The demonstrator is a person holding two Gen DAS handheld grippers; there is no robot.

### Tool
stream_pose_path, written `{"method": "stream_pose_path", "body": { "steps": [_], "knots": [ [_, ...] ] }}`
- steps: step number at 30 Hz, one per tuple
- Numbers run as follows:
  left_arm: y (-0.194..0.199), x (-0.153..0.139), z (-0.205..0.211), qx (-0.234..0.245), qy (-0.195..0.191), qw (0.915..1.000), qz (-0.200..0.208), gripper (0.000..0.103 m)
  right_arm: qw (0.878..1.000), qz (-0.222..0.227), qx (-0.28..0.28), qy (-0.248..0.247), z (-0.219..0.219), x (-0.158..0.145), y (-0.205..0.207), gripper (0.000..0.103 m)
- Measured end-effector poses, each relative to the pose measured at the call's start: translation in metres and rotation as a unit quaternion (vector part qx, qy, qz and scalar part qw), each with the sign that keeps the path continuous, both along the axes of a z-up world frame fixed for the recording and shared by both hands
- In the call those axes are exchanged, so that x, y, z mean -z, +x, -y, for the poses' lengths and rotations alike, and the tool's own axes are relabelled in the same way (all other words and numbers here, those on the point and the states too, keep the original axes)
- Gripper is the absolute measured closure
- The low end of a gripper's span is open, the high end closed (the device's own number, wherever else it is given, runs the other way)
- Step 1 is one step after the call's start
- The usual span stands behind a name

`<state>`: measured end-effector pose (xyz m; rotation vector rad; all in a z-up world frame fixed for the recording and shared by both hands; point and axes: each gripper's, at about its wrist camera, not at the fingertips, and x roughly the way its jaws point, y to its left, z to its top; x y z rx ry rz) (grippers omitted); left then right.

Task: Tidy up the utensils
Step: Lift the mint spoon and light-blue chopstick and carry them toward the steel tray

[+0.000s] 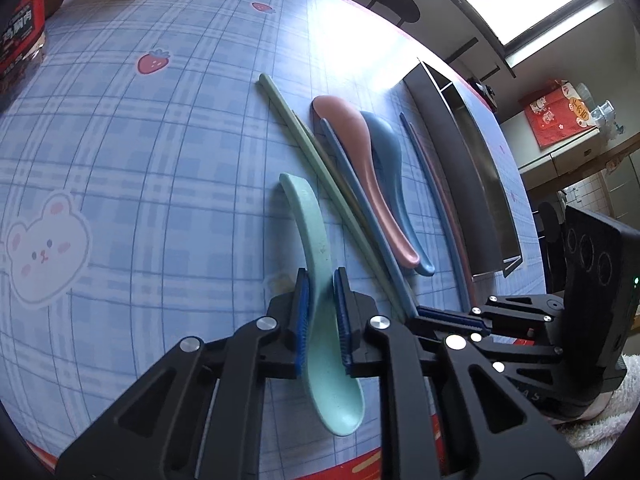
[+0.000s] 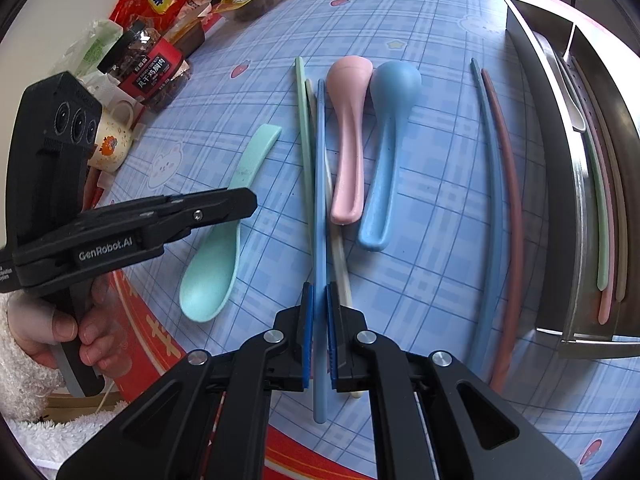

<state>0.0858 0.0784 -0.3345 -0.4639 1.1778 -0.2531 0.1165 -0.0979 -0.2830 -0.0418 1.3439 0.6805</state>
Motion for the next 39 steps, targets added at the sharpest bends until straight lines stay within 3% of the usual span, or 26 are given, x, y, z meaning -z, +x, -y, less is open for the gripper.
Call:
{"method": "stream_pose_path", "body": {
  "steps": [2,6,13,17,25,32,39],
  "knots": [
    [-0.008,0.003,-0.004,-0.009,-0.013,0.9999,-0.004,0.092,1.0,0.003,-0.001,-0.003,-0.001,0.0,-0.001,0.096],
    [-0.02,0.011,-0.017,-0.037,-0.063,0.9973,-0.007,0.092,1.0,0.015,-0.006,-0.011,-0.005,-0.001,-0.003,0.096],
    [-0.026,0.008,-0.012,-0.038,-0.044,0.9983,-0.003,0.092,0.996,0.057,-0.044,-0.05,-0.019,-0.005,-0.01,0.097],
    [-0.031,0.004,-0.006,-0.029,-0.024,0.9993,-0.008,0.092,0.999,0.047,-0.015,-0.013,-0.005,-0.01,-0.007,0.097],
    [-0.057,-0.012,-0.026,-0.061,-0.063,0.9961,0.006,0.092,0.996,0.046,0.066,0.048,0.037,-0.031,0.0,0.097],
    [-0.045,-0.037,-0.039,-0.077,-0.082,0.9933,0.026,0.092,0.99,0.05,0.123,0.042,0.073,-0.039,0.005,0.097],
    [-0.003,-0.06,-0.012,-0.023,-0.074,0.9963,0.039,0.092,0.982,0.072,0.174,0.024,0.111,-0.049,0.015,0.097]
  ]
}}
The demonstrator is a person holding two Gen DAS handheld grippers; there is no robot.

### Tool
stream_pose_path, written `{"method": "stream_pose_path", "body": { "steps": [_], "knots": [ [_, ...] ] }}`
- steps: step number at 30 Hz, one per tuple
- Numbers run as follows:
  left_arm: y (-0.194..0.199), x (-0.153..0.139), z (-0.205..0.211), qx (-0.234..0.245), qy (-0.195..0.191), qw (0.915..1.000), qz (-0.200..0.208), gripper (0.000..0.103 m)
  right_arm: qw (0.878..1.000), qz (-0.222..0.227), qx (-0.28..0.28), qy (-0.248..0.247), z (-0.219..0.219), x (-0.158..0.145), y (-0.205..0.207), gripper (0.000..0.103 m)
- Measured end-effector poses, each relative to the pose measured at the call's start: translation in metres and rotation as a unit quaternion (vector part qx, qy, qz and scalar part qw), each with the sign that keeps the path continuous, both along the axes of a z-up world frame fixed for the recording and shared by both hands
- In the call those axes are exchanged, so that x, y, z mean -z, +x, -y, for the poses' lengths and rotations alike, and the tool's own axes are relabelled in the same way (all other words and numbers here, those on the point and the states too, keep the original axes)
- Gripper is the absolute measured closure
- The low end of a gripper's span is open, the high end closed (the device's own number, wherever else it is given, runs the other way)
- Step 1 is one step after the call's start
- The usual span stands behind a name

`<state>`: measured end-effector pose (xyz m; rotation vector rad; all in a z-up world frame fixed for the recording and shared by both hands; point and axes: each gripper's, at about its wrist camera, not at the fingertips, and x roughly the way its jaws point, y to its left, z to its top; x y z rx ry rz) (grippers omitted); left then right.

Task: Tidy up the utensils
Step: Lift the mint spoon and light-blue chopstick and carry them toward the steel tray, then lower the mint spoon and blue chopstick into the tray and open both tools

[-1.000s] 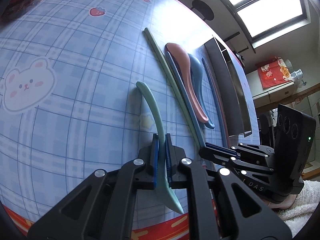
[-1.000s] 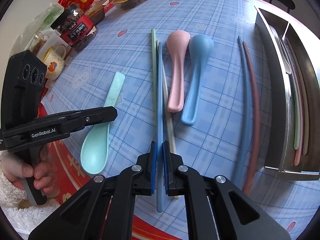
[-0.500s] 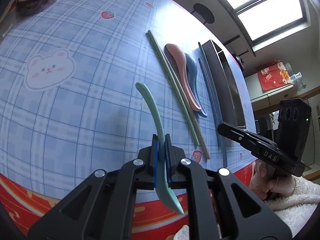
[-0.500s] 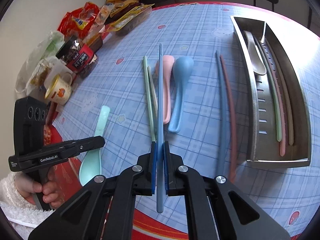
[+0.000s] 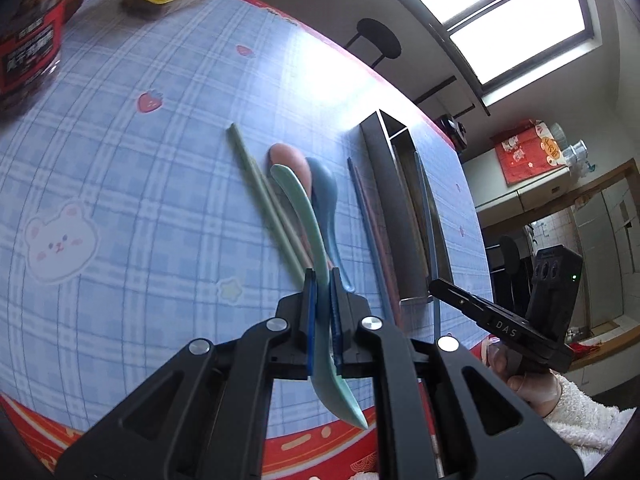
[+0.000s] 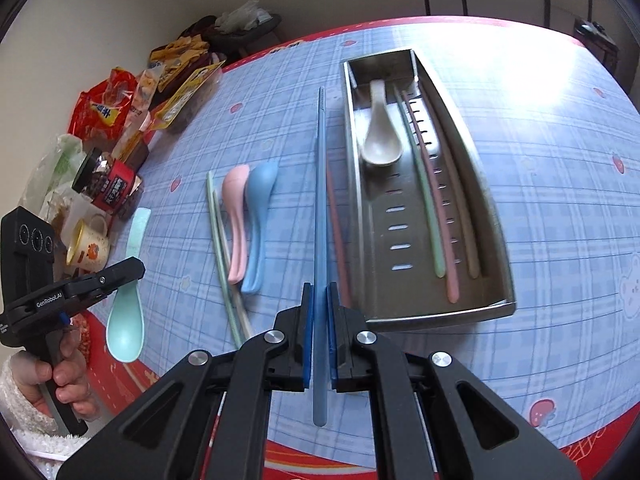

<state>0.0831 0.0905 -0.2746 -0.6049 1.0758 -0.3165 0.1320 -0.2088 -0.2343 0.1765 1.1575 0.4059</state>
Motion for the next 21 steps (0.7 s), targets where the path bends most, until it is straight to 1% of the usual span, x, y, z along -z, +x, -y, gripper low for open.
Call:
{"method": "stream_pose_path", "body": {
  "steps": [2,6,12,17,20,21],
  "knots": [
    [0.015,-0.004,0.011,0.015,-0.003,0.9999,0.002,0.092,1.0,0.005,0.012,-0.009,0.012,-0.001,0.004,0.097],
    [0.061,-0.011,0.042,0.046,-0.006,0.9989,0.009,0.092,0.999,0.002,0.032,-0.014,0.033,0.0,0.018,0.097],
    [0.139,-0.014,0.102,0.089,-0.008,0.9959,0.01,0.092,0.999,0.007,0.028,-0.036,0.044,-0.001,0.042,0.097],
    [0.193,-0.002,0.142,0.103,-0.009,0.9947,-0.006,0.092,0.999,0.001,0.034,-0.04,0.05,0.004,0.061,0.097],
    [0.215,0.009,0.158,0.105,-0.006,0.9943,-0.017,0.092,0.999,-0.002,0.035,-0.036,0.053,0.007,0.065,0.096],
    [0.22,0.012,0.163,0.108,0.0,0.9939,-0.022,0.092,0.999,-0.003,0.035,-0.034,0.054,0.008,0.066,0.096]
  ]
}}
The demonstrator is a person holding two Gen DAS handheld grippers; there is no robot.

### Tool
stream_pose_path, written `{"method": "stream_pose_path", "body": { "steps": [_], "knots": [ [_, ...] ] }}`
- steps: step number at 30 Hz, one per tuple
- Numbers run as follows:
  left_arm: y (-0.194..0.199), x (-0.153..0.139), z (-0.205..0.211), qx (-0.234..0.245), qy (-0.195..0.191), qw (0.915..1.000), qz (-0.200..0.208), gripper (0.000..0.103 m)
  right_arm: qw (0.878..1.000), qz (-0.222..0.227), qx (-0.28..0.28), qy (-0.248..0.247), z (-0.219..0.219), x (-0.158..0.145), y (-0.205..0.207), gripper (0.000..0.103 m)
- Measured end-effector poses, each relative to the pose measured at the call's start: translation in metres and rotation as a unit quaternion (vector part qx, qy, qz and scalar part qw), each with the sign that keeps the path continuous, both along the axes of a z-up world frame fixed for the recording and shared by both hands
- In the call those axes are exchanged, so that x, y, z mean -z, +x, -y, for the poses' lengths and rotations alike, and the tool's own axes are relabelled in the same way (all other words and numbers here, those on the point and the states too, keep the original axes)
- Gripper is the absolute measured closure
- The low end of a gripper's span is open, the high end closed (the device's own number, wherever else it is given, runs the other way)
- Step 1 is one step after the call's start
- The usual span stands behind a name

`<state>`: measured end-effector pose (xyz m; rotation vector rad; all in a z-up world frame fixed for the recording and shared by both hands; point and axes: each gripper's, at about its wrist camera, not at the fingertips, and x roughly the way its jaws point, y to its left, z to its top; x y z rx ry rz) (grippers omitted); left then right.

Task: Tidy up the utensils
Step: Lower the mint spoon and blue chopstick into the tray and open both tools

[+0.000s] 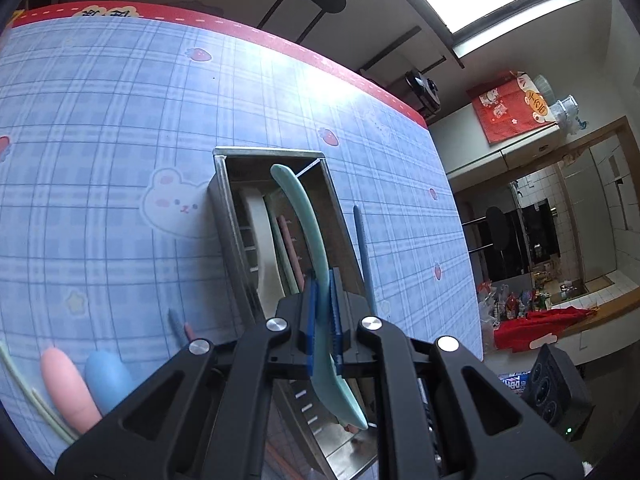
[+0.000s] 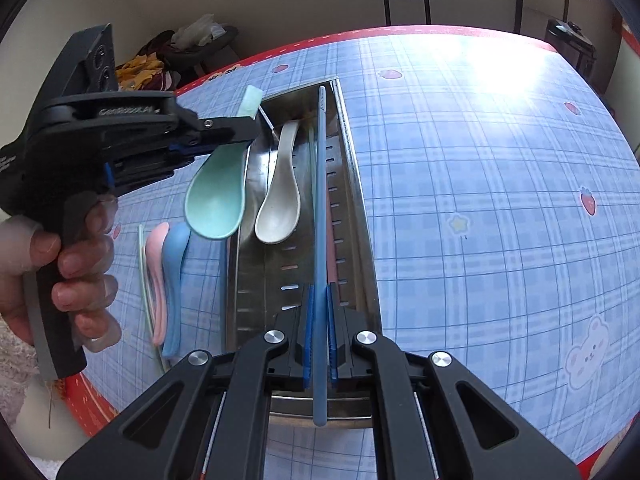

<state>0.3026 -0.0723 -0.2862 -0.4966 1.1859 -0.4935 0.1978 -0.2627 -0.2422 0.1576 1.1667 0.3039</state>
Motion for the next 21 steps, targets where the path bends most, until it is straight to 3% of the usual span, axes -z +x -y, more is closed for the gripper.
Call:
{"method": "stream_pose_path", "body": {
  "steps": [11,21],
  "knots": [
    [0.023,0.015,0.028,0.019,0.047,0.9987,-0.006,0.092,1.0,-0.013,0.001,-0.006,-0.013,0.015,0.019,0.097],
    [0.022,0.028,0.027,0.019,0.06,0.9978,-0.019,0.093,1.0,-0.015,-0.003,-0.008,-0.018,0.02,0.028,0.096]
  ]
}}
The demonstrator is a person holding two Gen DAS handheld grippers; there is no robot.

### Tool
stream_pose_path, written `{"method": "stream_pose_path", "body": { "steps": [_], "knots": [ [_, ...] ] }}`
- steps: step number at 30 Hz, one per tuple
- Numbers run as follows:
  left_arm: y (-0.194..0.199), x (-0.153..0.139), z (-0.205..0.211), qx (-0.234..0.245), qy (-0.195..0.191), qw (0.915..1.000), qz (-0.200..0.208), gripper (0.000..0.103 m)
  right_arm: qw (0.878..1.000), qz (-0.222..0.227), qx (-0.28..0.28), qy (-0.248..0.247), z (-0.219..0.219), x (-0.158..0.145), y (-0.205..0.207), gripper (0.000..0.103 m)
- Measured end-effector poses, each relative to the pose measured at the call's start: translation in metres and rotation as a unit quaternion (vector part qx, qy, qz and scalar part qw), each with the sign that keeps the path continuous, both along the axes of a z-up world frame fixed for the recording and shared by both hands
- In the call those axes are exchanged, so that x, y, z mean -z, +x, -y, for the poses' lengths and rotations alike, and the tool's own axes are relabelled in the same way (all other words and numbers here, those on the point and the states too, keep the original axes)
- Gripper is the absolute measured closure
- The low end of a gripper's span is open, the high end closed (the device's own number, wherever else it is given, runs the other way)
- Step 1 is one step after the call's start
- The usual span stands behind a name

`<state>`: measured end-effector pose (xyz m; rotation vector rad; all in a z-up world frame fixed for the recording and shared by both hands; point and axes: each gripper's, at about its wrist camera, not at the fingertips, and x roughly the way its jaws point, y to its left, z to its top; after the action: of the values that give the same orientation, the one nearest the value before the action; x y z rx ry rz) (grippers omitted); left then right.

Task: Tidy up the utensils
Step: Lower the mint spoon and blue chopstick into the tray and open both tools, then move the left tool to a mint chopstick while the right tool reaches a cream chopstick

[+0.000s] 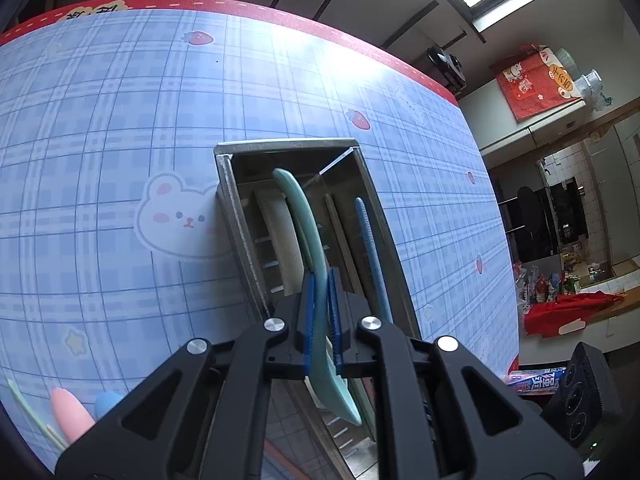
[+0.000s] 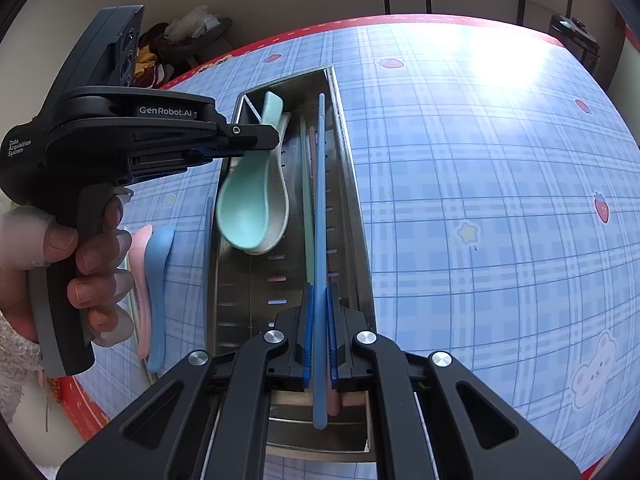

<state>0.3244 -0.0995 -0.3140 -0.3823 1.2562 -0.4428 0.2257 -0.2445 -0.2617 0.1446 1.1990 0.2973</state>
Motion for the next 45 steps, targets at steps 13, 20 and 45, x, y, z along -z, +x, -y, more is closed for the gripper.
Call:
{"method": "stream_pose_path", "body": {
  "steps": [13,20,45],
  "knots": [
    [-0.02,-0.053,-0.015,0.008,0.02,0.9972,0.072,0.073,1.0,0.029,0.001,0.007,0.001,-0.026,-0.01,0.087],
    [-0.075,-0.084,-0.061,-0.012,0.074,0.9891,0.127,0.056,0.996,0.078,0.011,0.03,0.012,-0.049,-0.037,0.058],
    [-0.273,-0.013,-0.132,-0.104,0.142,0.9831,0.049,0.049,0.998,0.052,-0.039,0.018,-0.025,-0.01,-0.127,0.047]
  ]
}}
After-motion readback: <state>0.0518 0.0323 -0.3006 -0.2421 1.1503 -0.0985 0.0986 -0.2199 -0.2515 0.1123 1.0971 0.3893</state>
